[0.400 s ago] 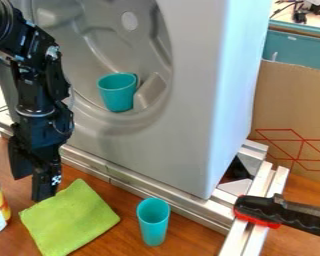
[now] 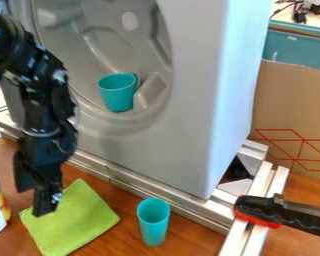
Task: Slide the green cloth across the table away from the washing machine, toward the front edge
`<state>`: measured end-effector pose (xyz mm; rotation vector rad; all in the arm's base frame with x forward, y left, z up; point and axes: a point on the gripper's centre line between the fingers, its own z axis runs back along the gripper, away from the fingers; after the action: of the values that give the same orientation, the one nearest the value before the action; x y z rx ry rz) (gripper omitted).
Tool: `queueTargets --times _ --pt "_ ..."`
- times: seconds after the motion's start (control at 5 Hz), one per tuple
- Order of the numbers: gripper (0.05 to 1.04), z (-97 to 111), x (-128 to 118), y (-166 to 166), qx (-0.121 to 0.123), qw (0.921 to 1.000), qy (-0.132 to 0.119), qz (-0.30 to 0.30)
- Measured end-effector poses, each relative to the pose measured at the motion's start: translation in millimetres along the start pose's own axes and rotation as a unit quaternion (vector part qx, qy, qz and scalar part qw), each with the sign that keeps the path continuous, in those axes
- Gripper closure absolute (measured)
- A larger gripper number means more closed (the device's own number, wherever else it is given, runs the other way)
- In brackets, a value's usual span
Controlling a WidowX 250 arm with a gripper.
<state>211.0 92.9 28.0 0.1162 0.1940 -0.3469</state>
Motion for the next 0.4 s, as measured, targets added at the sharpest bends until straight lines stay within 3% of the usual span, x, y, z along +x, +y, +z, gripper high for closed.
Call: queueTargets --times 0.2,0.4 --pt "0.083 -15 11 -6 0.013 0.9976 -0.048 -0.048" --pt "0.083 -26 24 -4 0.012 0.9953 -0.078 -0.056"
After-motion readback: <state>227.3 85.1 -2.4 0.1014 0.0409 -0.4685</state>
